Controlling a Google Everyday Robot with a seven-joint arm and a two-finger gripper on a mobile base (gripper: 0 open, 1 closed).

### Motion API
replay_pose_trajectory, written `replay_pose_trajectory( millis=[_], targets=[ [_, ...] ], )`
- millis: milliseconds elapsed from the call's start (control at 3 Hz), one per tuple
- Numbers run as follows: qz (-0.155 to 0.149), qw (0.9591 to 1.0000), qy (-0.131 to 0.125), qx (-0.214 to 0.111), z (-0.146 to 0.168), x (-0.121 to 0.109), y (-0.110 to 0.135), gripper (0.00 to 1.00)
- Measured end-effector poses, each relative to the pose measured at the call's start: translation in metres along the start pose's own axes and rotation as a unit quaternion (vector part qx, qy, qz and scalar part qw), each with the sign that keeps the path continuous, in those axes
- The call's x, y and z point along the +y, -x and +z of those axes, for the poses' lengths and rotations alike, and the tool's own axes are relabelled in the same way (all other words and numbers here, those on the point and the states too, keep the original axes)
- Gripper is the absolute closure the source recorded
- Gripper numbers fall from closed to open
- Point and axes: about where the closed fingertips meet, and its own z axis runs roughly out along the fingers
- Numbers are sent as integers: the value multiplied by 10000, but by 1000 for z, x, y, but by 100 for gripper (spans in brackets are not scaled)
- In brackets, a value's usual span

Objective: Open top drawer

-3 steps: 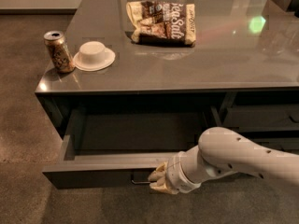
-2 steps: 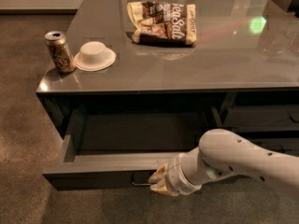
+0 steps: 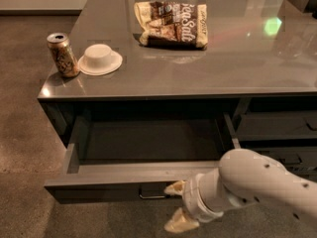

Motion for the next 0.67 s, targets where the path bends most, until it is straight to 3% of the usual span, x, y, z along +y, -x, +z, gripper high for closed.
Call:
replay_pose_trajectory(
  millis=[333,667],
  targets=[
    [-217,9988,-367,238,-36,13,-2,5],
    [-423,9963,-642,374,-64,14,4,5]
  ],
)
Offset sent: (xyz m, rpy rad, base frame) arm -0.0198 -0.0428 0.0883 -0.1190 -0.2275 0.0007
